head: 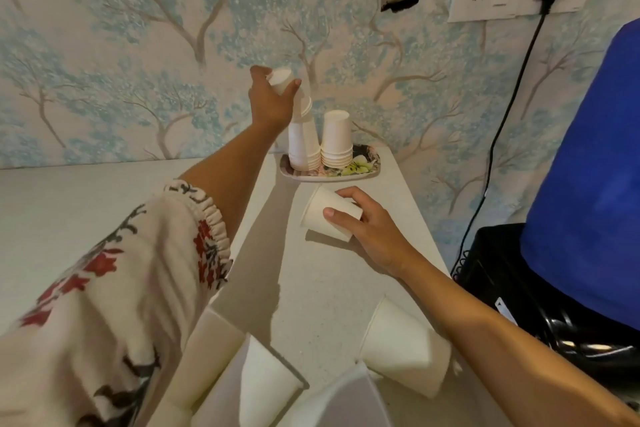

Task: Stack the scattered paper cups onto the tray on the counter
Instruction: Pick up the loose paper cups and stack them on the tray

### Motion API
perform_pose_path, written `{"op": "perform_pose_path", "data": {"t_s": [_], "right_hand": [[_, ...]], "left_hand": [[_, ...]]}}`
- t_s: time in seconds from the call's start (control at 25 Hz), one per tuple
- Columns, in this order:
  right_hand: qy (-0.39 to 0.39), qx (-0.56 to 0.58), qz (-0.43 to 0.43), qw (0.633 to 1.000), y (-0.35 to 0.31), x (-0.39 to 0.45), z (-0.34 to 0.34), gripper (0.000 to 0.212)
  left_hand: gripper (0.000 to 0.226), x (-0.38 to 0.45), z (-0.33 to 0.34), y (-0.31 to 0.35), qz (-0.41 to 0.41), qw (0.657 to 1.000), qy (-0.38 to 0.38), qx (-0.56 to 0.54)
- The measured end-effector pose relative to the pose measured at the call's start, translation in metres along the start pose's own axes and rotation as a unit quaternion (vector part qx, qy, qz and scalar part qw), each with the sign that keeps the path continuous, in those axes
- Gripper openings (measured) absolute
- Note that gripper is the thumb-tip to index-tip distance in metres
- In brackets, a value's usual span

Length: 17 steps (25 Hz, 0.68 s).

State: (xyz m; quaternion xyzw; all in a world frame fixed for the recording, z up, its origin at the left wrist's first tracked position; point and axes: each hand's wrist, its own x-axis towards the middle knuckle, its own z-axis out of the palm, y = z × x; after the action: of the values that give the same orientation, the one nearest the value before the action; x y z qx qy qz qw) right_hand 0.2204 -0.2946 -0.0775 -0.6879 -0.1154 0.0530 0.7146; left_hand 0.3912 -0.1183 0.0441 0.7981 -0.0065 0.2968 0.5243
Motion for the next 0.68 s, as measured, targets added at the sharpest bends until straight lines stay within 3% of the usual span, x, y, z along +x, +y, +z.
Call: {"op": "perform_pose_path", "data": {"t_s": [0.2,0.32,0.44,0.68], "right_hand": [[-0.004,-0.018,-0.011,1.0,-0.001,-0.002,0.001,0.033],[-0.002,-0.023,-0.021,1.0,0.0,-0.003,0.002,0.031],[0.0,-0.031,-0.025,0.999,0.001,-0.003,0.002,0.039],[0.012,-0.024,-0.015,1.0,0.003,0.001,0.001,0.05]], "left_hand": [[0.059,0.01,0.017,-0.005,0.026,0.997,-0.047,0.064],[0.058,0.012,0.018,-0.006,0.04,0.995,-0.025,0.088],[0.058,0.016,0.013,-0.007,0.038,0.993,-0.011,0.109],[0.06,0.005,0.015,-0.026,0.022,0.986,-0.059,0.152]]}}
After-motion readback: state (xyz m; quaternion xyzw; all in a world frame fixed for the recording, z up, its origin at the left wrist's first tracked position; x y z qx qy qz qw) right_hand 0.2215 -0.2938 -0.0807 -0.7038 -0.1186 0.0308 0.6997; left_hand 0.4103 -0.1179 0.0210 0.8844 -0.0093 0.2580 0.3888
